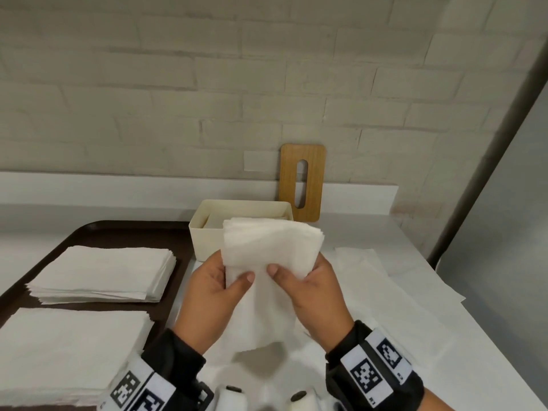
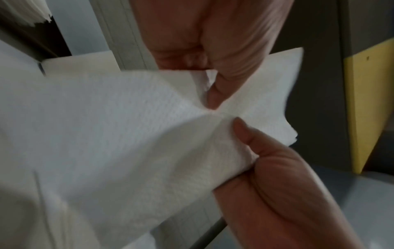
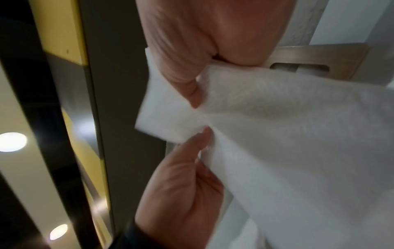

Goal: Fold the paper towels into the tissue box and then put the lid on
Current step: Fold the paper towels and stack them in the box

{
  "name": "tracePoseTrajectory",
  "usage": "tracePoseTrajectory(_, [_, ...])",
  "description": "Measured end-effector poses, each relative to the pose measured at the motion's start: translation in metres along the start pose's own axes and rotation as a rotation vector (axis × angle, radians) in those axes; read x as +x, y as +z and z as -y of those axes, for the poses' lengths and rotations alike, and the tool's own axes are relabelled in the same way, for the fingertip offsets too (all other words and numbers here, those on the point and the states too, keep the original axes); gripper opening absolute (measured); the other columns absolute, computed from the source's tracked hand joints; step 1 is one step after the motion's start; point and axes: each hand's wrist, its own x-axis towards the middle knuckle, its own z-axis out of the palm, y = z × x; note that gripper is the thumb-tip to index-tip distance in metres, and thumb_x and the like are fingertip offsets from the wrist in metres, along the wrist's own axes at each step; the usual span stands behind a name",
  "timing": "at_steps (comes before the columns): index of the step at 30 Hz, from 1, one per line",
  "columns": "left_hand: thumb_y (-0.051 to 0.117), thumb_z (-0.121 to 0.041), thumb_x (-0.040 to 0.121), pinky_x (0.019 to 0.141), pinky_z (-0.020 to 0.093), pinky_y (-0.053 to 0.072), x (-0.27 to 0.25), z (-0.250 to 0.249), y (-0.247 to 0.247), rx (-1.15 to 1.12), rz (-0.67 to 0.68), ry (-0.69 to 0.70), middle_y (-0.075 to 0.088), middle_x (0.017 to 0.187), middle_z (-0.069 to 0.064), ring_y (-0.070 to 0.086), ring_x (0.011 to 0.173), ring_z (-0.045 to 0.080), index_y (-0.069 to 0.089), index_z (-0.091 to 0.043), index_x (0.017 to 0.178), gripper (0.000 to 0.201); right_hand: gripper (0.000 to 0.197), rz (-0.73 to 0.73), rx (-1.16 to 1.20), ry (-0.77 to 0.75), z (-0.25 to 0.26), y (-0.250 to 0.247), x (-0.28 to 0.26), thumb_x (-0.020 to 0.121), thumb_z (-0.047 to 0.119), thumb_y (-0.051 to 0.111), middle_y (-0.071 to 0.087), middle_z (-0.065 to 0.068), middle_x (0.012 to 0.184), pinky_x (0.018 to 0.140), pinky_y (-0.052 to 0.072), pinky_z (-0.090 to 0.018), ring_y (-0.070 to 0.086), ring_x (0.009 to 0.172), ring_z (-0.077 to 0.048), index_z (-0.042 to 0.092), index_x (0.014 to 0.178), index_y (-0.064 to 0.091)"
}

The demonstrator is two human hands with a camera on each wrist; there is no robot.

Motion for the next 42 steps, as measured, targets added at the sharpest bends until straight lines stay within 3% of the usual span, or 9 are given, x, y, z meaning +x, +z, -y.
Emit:
tracePoseTrajectory(5, [0.056, -0.004, 0.088, 0.072, 0.015, 0.05, -0.013, 0.026, 0.007, 0.211, -0.003, -0.067, 0.072, 0.094, -0.01, 0.066, 0.091, 0.004, 0.059, -0.035, 0.102, 0.034, 0.036, 0.043, -0.197, 0.071, -0.03, 0.006, -0.013, 0.088, 0.012, 0.06, 0.065, 0.009, 0.108, 0.09, 0.053, -0.031, 0.062, 0.103, -0.011, 0.042, 0.106, 0.051])
tracePoseTrajectory(12, [0.065, -0.016, 0.084, 0.073, 0.013, 0.052, -0.012, 0.025, 0.006, 0.143, -0.003, -0.084, 0.068, 0.104, -0.012, 0.064, 0.099, 0.003, 0.051, -0.035, 0.113, 0.037, 0.033, 0.004, -0.188, 0.074, -0.022, 0.003, -0.008, 0.086, 0.006, 0.062, 0.069, 0.008, 0.097, 0.081, 0.056, -0.028, 0.067, 0.093, -0.01, 0.039, 0.094, 0.058])
tracePoseTrajectory(16, [0.076, -0.038, 0.066, 0.081, 0.027, 0.055, -0.002, 0.021, 0.003, 0.131, 0.003, -0.092, 0.065, 0.112, -0.006, 0.063, 0.104, 0.006, 0.048, -0.028, 0.122, 0.063, 0.043, -0.013, -0.124, 0.031, -0.014, 0.004, -0.004, 0.074, 0.006, 0.073, 0.068, 0.013, 0.096, 0.081, 0.056, -0.026, 0.066, 0.092, -0.002, 0.038, 0.099, 0.057])
tracePoseTrajectory(21, [0.081, -0.01, 0.066, 0.082, 0.025, 0.052, -0.01, 0.036, 0.0, 0.297, 0.069, -0.258, 0.057, 0.113, -0.011, 0.057, 0.106, 0.009, 0.041, -0.027, 0.122, 0.071, 0.036, -0.047, -0.129, 0.049, -0.022, 0.002, -0.009, 0.074, 0.009, 0.074, 0.072, 0.004, 0.099, 0.086, 0.056, -0.039, 0.067, 0.095, -0.011, 0.035, 0.096, 0.062])
tracePoseTrajectory(26, [0.078, -0.007, 0.069, 0.072, 0.014, 0.051, -0.015, 0.042, -0.012, 0.389, 0.236, -0.402, 0.068, 0.095, -0.009, 0.064, 0.092, 0.008, 0.059, -0.027, 0.095, 0.038, 0.025, -0.112, 0.114, 0.053, -0.007, -0.013, 0.0, 0.07, 0.01, 0.076, 0.074, -0.003, 0.095, 0.077, 0.057, -0.039, 0.07, 0.09, -0.021, 0.024, 0.09, 0.068])
tracePoseTrajectory(30, [0.074, -0.004, 0.073, 0.055, 0.014, 0.049, -0.007, 0.032, -0.032, 0.357, 0.056, -0.367, 0.07, 0.08, 0.0, 0.065, 0.07, 0.01, 0.065, -0.015, 0.081, 0.017, 0.035, -0.146, 0.022, 0.013, 0.005, -0.051, 0.005, 0.061, -0.003, 0.077, 0.071, 0.004, 0.08, 0.06, 0.054, -0.025, 0.068, 0.074, -0.013, 0.021, 0.084, 0.064])
tracePoseTrajectory(36, [0.064, 0.008, 0.069, 0.063, 0.029, 0.041, -0.006, 0.029, -0.04, -0.008, -0.082, -0.398, 0.058, 0.068, 0.003, 0.053, 0.068, 0.02, 0.054, -0.009, 0.075, 0.021, 0.042, -0.025, -0.213, 0.248, -0.023, -0.074, -0.015, 0.067, -0.013, 0.07, 0.073, -0.003, 0.096, 0.079, 0.056, -0.036, 0.069, 0.09, -0.022, 0.019, 0.094, 0.066])
tracePoseTrajectory(39, [0.048, 0.02, 0.076, 0.053, 0.026, 0.039, -0.013, 0.041, -0.03, 0.075, -0.027, -0.45, 0.054, 0.069, 0.007, 0.049, 0.063, 0.02, 0.054, -0.008, 0.08, 0.029, 0.038, -0.052, -0.213, 0.322, -0.044, -0.07, -0.028, 0.063, -0.01, 0.07, 0.067, 0.0, 0.089, 0.065, 0.051, -0.027, 0.062, 0.073, -0.017, 0.02, 0.086, 0.066])
tracePoseTrajectory(42, [0.055, 0.007, 0.064, 0.056, 0.025, 0.037, -0.018, 0.043, -0.021, 0.119, -0.016, -0.449, 0.053, 0.07, 0.008, 0.047, 0.067, 0.021, 0.055, -0.008, 0.077, 0.02, 0.033, -0.132, -0.181, 0.35, -0.056, -0.065, -0.033, 0.066, -0.013, 0.069, 0.064, 0.002, 0.084, 0.055, 0.044, -0.023, 0.053, 0.058, -0.014, 0.017, 0.08, 0.067])
